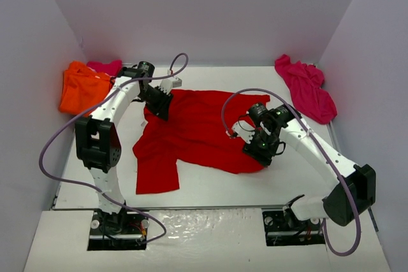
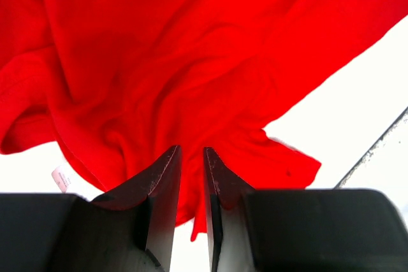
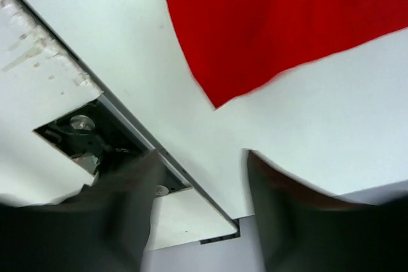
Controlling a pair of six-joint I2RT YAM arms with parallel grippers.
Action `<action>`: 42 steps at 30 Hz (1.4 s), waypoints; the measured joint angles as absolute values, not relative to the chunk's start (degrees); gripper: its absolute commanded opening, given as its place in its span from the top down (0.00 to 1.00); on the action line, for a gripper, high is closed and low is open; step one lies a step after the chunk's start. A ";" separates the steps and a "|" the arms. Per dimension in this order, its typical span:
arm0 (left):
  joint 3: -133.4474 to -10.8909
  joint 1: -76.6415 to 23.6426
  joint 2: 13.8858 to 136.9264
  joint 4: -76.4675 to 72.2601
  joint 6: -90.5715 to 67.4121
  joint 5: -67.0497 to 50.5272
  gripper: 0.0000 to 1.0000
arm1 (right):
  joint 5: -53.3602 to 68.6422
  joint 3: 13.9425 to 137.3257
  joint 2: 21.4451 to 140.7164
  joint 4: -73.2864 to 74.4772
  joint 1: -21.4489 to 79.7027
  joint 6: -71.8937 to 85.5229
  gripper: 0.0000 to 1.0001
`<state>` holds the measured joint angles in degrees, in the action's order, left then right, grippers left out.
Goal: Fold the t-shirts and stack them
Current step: Flatten out the tshirt
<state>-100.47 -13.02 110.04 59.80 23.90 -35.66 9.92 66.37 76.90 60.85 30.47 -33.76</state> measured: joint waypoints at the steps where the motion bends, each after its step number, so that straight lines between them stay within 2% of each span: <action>1: -100.47 -13.02 110.04 60.03 24.02 -35.66 0.81 | 10.32 66.01 76.71 61.37 30.54 -34.15 0.19; 7: -100.81 -13.02 110.16 58.73 22.91 -33.40 0.74 | 9.12 67.25 76.58 61.57 30.80 -36.45 0.18; 12: -105.16 -13.02 112.62 56.29 20.73 -30.03 0.74 | 6.34 74.84 79.18 56.34 29.99 -37.61 0.34; 15: -112.78 -13.02 116.95 57.65 19.76 -26.60 0.74 | 6.31 82.15 84.99 55.52 28.13 -37.72 0.48; 19: -124.71 -13.02 125.57 58.49 19.36 -23.58 0.81 | 6.78 87.29 91.53 50.41 25.97 -37.40 0.50; 23: -128.47 -13.02 132.54 60.55 19.67 -22.28 0.83 | 6.97 87.77 93.26 49.10 25.15 -37.32 0.50; 26: -127.11 -13.02 135.71 62.11 20.21 -22.17 0.83 | 7.26 87.79 93.30 48.84 25.15 -37.30 0.55; 35: -120.14 -13.64 136.74 65.08 22.58 -24.15 0.85 | 7.57 87.77 93.25 47.78 24.50 -37.14 0.54; 38: -114.57 -14.11 134.35 66.17 24.97 -25.62 0.88 | 7.57 87.53 92.99 47.33 24.00 -37.19 0.54; 42: -100.90 -15.61 128.22 68.12 28.24 -26.84 0.94 | 7.59 86.42 92.33 46.81 23.22 -37.44 0.54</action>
<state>-100.90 -15.61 128.22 68.12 28.24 -26.84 7.59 86.42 92.33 46.81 23.22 -37.44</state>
